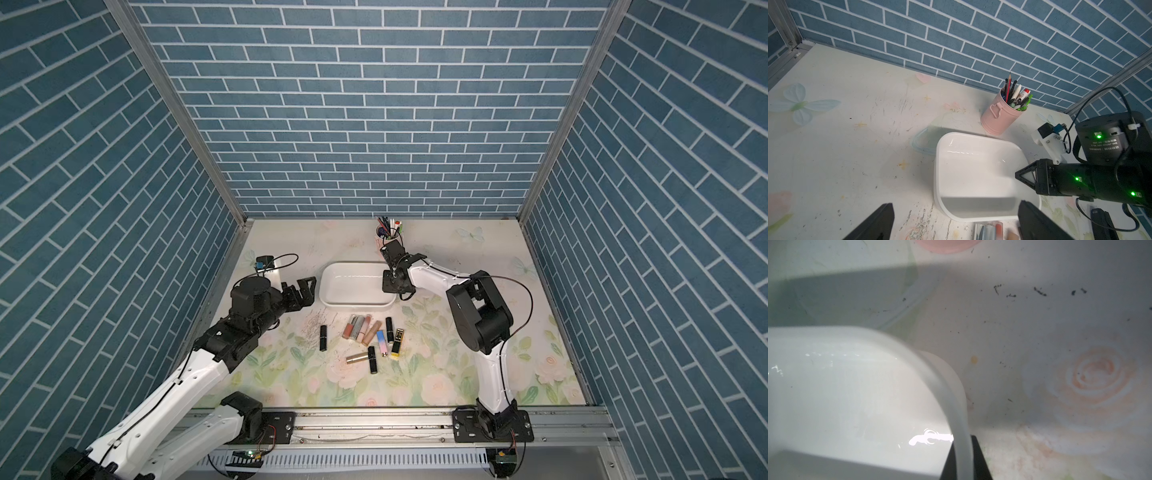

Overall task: Put the lipstick into the storage box
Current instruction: Place the storage box at the center of the board.

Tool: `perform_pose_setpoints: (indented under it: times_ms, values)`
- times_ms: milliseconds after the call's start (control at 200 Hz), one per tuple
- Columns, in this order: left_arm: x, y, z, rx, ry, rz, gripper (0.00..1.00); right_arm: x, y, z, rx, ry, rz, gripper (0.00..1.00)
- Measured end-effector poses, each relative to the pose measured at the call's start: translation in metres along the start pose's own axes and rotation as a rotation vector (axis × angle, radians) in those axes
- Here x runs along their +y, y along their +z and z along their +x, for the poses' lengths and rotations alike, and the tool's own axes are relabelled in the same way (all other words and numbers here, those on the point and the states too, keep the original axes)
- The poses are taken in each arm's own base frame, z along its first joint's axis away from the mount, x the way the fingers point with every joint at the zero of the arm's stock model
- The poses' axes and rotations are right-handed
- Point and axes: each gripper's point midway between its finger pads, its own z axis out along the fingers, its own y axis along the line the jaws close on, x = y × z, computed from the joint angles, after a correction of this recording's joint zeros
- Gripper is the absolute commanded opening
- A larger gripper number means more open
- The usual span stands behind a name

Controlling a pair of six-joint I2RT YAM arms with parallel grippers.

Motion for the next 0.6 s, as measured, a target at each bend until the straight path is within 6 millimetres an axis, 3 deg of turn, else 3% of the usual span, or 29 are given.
perform_pose_setpoints:
  times_ms: [125,395,480,600]
  values:
    - [0.000,0.001,0.001,-0.001,-0.005,0.001,1.00,-0.001,-0.001,0.002,0.000,0.001,0.000,0.04]
    - [-0.002,0.000,0.002,0.003,-0.011,0.014,1.00,-0.003,-0.012,0.004,-0.004,0.011,-0.002,0.43]
    - [-0.005,-0.002,0.002,0.003,-0.015,0.036,1.00,-0.001,-0.023,0.003,-0.018,0.010,-0.012,0.55]
    - [-0.012,-0.010,-0.002,-0.012,-0.018,0.079,1.00,0.003,-0.052,0.000,-0.060,0.003,-0.036,0.62]
